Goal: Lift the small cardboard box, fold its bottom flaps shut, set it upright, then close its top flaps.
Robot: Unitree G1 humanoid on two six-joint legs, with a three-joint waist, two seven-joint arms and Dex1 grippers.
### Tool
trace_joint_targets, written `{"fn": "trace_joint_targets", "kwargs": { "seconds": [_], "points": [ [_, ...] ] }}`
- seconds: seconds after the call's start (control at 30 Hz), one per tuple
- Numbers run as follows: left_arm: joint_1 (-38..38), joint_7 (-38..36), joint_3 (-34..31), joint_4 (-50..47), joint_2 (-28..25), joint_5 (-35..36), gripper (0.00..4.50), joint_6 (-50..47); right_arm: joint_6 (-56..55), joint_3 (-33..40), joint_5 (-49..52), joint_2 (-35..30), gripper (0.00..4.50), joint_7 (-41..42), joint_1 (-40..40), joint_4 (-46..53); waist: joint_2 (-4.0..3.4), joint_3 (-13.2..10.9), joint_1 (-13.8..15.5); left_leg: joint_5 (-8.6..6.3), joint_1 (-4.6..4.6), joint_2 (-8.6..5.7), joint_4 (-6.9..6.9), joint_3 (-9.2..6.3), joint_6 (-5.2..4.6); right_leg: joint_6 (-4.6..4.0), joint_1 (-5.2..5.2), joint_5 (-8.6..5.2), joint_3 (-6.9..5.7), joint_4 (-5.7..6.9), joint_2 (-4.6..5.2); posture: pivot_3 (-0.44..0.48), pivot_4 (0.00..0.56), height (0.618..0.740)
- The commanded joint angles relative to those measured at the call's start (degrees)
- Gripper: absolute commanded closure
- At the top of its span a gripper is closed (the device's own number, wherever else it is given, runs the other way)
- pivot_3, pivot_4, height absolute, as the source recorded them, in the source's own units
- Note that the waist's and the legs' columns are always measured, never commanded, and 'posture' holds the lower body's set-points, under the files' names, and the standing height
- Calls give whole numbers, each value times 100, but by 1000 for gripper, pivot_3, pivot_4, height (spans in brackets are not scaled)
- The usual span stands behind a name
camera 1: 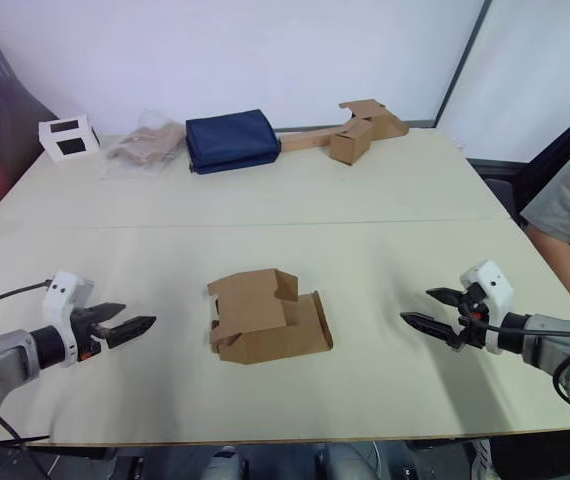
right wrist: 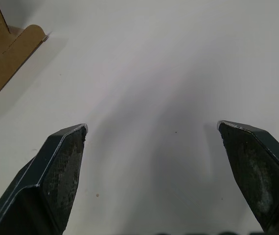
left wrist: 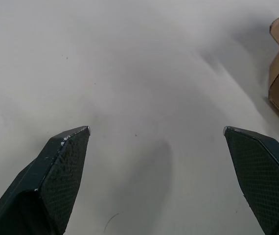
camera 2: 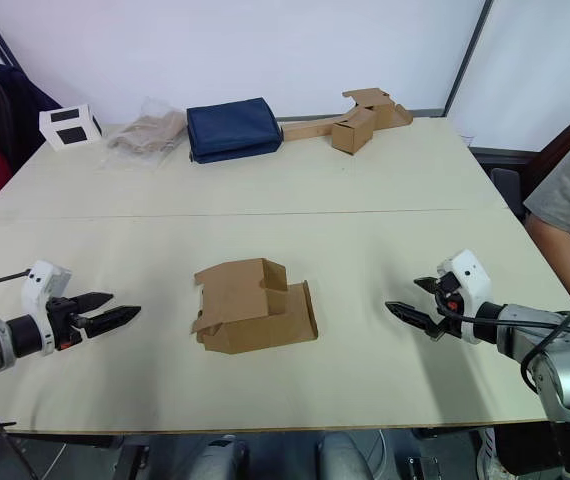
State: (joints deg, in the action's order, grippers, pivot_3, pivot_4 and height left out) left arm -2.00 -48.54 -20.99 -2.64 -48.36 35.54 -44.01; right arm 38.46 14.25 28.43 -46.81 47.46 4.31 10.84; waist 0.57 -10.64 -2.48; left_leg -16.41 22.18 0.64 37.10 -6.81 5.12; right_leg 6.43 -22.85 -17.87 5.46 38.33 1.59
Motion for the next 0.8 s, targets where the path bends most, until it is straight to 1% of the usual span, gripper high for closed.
{"fn": "trace_joint_targets", "kwargs": {
  "seconds": [0.03, 0.1, 0.13, 0.27, 0.3, 0.37, 0.43, 0.53, 0.63, 0.8],
  "points": [
    [-334, 63, -276, 44, 86, 647, 0, -841, 54, 258, 169, -107, 28, 53, -117, 442, 0, 0, 10, 0, 0, 0, 0, 0, 0, 0, 0, 0, 0, 0, 0, 0, 150, 740],
    [-575, 149, -573, 202, 187, 1229, 0, -1607, 270, 279, 414, -135, 28, 144, -147, 785, 0, 0, 4, 0, 0, -1, 1, 0, 0, 0, 2, 0, -1, 0, 1, 0, 150, 740],
    [-657, 194, -677, 290, 226, 1410, 0, -1868, 404, 280, 557, -133, 28, 153, -131, 959, 0, 0, -3, 0, 0, -1, 3, 0, 0, 0, 2, 0, -1, 2, 1, 0, 150, 740],
    [-951, 454, -1028, 718, 468, 1925, 0, -2560, 791, 200, 933, -94, 28, 89, -9, 1427, -1, 1, -26, -2, -3, 3, 2, -3, -3, 0, 2, 0, -2, 4, -4, 0, 150, 740],
    [-1027, 506, -1160, 840, 567, 2185, 0, -2875, 889, 147, 1032, -109, 28, 100, -3, 1598, -1, 1, -18, -2, -4, 3, 2, -3, -3, 0, 2, 0, -2, 4, -4, 0, 150, 740],
    [-997, 486, -1270, 811, 726, 2743, 0, -3574, 1095, 48, 1234, -153, 28, 104, 13, 1968, 0, 1, -8, -2, -4, 2, 3, -3, -3, 0, 2, 0, -2, 4, -2, 0, 150, 740],
    [-857, 532, -1163, 577, 934, 3063, 0, -4007, 1291, -43, 1423, -186, 28, 54, 96, 2293, 0, 1, -7, -2, -1, 0, 3, -3, -3, 1, 2, 0, -3, 2, 1, 0, 150, 740],
    [-791, 673, -903, 433, 1195, 3043, 0, -4101, 1466, -93, 1590, -168, 28, -99, 255, 2489, 1, 2, 8, -1, -2, 0, 7, -5, -2, 1, 5, 0, -3, 3, 4, 0, 150, 740],
    [-1010, 782, -772, 567, 1407, 3019, 0, -4096, 1513, -179, 1570, -281, 28, -124, 301, 2601, 7, 5, 35, -1, -5, -1, 9, -12, -1, 0, 9, 0, -9, 3, 2, 0, 150, 740],
    [-1476, 873, -614, 771, 1584, 2974, 0, -4017, 1613, -102, 1712, -377, 28, -182, 212, 2750, 7, 5, 43, 0, -4, -3, 9, -12, -1, 0, 9, 0, -10, 2, 3, 0, 150, 740]
  ]
}}
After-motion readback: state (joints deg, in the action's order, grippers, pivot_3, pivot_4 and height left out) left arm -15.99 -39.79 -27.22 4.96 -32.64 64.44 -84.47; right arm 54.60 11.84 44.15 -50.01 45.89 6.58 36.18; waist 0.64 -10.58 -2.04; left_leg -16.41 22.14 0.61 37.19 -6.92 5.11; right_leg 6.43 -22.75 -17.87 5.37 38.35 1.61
